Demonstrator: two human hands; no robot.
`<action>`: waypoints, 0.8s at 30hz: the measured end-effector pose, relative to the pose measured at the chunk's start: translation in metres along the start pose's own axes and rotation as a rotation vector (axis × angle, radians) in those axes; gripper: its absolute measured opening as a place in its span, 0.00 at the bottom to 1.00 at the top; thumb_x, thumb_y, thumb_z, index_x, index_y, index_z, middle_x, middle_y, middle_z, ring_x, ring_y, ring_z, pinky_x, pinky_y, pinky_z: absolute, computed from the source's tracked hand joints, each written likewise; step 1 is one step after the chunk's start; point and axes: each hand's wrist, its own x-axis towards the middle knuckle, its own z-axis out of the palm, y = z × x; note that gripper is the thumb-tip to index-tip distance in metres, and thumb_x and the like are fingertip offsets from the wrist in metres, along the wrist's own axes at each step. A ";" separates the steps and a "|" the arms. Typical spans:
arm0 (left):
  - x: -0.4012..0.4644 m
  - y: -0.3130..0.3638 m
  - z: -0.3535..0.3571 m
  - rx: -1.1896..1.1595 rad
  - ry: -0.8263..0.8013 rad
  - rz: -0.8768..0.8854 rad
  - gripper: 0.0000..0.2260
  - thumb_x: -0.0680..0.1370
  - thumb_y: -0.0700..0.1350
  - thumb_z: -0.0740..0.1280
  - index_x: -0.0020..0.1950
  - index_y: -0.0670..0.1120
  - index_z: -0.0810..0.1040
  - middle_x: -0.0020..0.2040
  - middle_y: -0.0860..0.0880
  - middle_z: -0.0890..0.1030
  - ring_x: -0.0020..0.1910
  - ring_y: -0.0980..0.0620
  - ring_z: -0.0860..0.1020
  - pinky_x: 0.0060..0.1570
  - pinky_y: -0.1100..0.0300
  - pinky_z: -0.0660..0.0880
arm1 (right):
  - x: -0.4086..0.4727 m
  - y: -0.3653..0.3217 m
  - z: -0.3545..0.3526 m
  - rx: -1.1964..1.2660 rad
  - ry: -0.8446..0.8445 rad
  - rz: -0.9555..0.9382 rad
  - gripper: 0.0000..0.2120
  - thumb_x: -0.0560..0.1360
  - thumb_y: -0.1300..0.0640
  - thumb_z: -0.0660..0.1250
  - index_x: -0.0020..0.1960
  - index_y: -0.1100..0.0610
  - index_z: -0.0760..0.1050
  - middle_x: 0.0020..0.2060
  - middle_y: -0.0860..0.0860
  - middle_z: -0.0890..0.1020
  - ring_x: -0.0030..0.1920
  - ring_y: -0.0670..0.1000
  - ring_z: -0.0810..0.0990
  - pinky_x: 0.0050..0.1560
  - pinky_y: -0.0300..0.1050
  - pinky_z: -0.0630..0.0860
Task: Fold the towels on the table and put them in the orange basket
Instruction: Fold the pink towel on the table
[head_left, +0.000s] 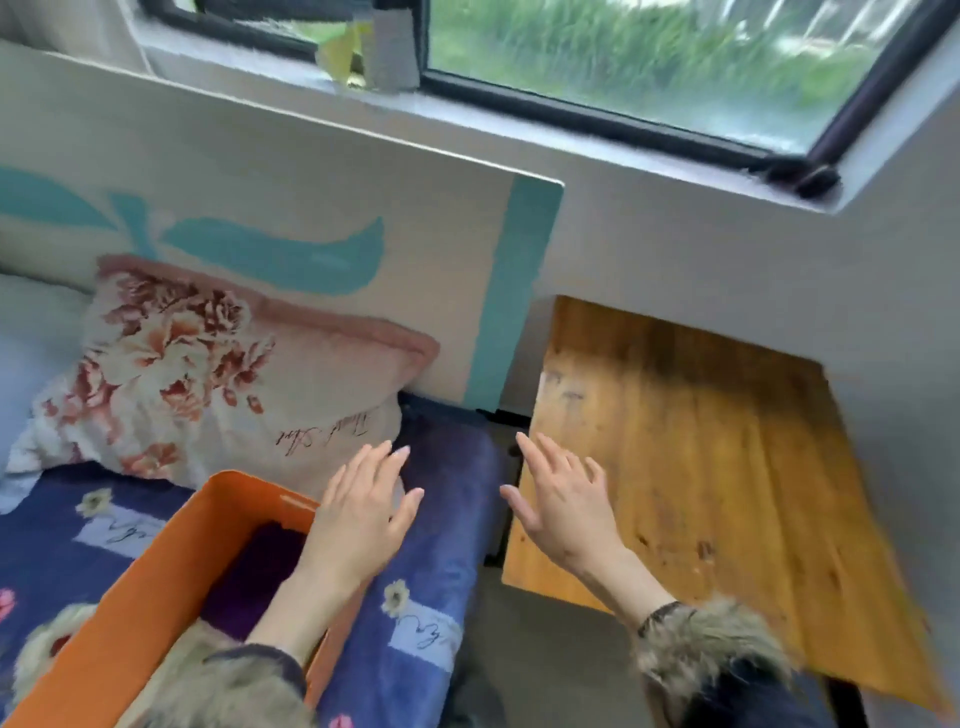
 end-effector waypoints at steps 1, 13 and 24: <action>0.004 0.016 0.004 0.000 -0.030 0.058 0.28 0.75 0.58 0.52 0.65 0.42 0.74 0.64 0.42 0.76 0.64 0.40 0.73 0.61 0.45 0.70 | -0.016 0.014 -0.006 0.028 0.011 0.056 0.29 0.72 0.39 0.52 0.65 0.54 0.73 0.59 0.54 0.80 0.55 0.54 0.81 0.52 0.59 0.76; -0.033 0.259 0.051 -0.032 -0.205 0.768 0.31 0.75 0.61 0.47 0.67 0.42 0.71 0.63 0.44 0.75 0.62 0.44 0.74 0.59 0.52 0.72 | -0.266 0.154 -0.046 0.147 0.267 0.737 0.29 0.79 0.41 0.52 0.76 0.50 0.51 0.74 0.50 0.59 0.74 0.50 0.58 0.73 0.56 0.50; -0.262 0.424 0.131 -0.131 -0.461 1.202 0.31 0.74 0.62 0.48 0.68 0.44 0.71 0.65 0.47 0.73 0.66 0.46 0.70 0.62 0.55 0.68 | -0.580 0.166 -0.017 0.180 0.321 1.277 0.27 0.79 0.42 0.50 0.75 0.51 0.53 0.73 0.48 0.62 0.72 0.51 0.61 0.71 0.54 0.55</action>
